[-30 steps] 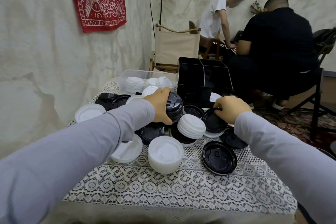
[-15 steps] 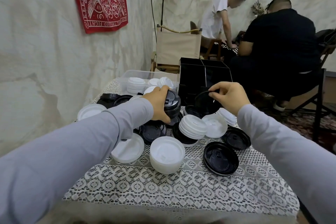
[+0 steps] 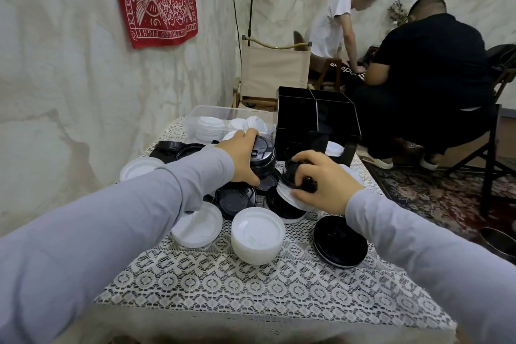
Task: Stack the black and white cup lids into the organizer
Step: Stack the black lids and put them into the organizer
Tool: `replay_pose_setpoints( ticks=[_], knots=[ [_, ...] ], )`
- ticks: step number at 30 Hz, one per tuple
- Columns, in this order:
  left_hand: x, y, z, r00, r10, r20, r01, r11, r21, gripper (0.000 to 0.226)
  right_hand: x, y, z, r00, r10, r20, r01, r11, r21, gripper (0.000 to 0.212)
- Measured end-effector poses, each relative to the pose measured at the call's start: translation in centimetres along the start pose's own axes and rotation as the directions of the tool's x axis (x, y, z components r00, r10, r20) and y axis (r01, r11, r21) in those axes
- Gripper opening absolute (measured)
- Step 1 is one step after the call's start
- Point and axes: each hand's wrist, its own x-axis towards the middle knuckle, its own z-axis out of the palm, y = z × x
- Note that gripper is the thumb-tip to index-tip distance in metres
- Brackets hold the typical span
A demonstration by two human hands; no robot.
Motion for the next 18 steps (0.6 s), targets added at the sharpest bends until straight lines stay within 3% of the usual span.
replay_pose_setpoints(
  ticks=[3,6,8,12,15,18],
  knots=[
    [-0.1,0.1,0.0,1.0,0.0,-0.005,0.0,1.0,0.003,0.103,-0.2,0.0,0.5,0.987,0.111,0.112,-0.133,0.97,0.203,0.017],
    [-0.1,0.1,0.1,1.0,0.0,-0.003,0.0,1.0,0.001,0.103,0.4,0.3,-0.5,0.968,0.213,0.132,-0.248,0.893,0.375,0.037],
    [-0.1,0.0,0.1,1.0,-0.004,0.0,0.004,1.0,-0.001,0.105,1.3,0.9,-1.8,0.925,0.293,0.24,-0.371,0.831,0.415,0.054],
    [-0.3,0.2,0.0,1.0,-0.007,0.001,0.007,1.0,0.009,0.103,3.1,2.3,-3.5,0.764,0.309,0.567,-0.493,0.846,0.203,0.075],
    [-0.4,0.4,-0.1,1.0,-0.004,0.003,0.004,1.0,0.011,0.101,4.2,2.1,-3.1,0.626,0.335,0.704,-0.453,0.891,-0.021,0.085],
    [-0.4,0.5,-0.1,1.0,-0.002,0.003,0.002,1.0,0.014,0.099,5.1,1.4,-2.3,0.533,0.368,0.762,-0.346,0.917,-0.2,0.097]
  ],
)
